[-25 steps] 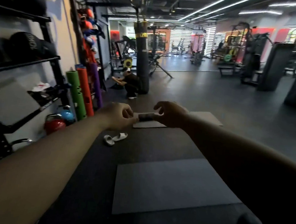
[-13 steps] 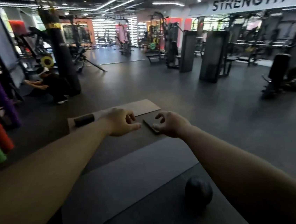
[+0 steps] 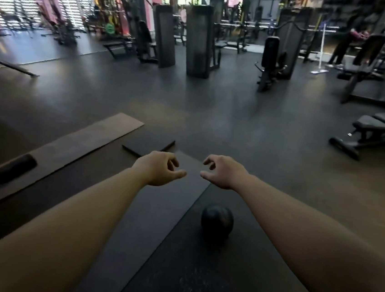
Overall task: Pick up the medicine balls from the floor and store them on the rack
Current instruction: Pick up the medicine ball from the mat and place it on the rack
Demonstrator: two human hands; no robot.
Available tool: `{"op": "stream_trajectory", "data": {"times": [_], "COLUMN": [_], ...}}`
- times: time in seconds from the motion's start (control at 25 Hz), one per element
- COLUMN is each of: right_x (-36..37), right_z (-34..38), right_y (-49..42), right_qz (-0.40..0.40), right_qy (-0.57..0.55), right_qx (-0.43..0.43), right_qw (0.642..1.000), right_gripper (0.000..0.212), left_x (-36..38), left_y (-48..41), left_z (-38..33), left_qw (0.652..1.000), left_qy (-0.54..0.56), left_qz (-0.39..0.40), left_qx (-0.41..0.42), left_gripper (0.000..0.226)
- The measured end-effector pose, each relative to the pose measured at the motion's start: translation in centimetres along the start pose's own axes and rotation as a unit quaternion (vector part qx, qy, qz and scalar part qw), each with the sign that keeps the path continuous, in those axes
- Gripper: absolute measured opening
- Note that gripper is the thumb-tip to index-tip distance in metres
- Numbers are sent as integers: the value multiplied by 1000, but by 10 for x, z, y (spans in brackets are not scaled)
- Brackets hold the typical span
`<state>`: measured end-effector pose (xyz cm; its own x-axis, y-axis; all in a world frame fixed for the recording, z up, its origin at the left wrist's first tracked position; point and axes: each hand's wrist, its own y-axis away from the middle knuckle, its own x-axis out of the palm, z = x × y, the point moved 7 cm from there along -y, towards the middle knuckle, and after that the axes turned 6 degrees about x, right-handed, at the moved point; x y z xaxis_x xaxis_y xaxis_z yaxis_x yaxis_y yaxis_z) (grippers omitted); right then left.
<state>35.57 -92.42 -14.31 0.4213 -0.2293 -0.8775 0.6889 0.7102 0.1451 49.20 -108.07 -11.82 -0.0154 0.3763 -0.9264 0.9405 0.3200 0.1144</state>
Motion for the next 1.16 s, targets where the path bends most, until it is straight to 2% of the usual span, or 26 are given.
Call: {"op": "stream_trajectory", "data": {"times": [0.2,0.36,0.68,0.8,1.0,1.16], "right_x": [-2,2,72,120,243,398], "right_z": [-99,-182,-306,-354,-445,-527], "right_y": [-43,-116,-310,-378,-475,-528], "right_qz": [6,29,118,143,174,204], "right_qy": [18,36,30,17,-1,-24], "right_qx": [77,114,135,159,219,261], "right_qw": [997,992,983,977,960,943], "right_gripper": [52,53,54,57,63,73], "left_x": [51,91,175,240,401,570], "left_y": [-102,-196,-410,-475,-571,-625], "left_z": [-28,-33,28,56,118,188], "left_qw": [997,994,988,982,968,954], "left_qy": [-3,-25,-3,20,67,104], "left_qz": [58,94,154,183,240,271], "left_qx": [52,58,-21,-31,-30,-73], "left_gripper": [58,61,60,59,62,75]}}
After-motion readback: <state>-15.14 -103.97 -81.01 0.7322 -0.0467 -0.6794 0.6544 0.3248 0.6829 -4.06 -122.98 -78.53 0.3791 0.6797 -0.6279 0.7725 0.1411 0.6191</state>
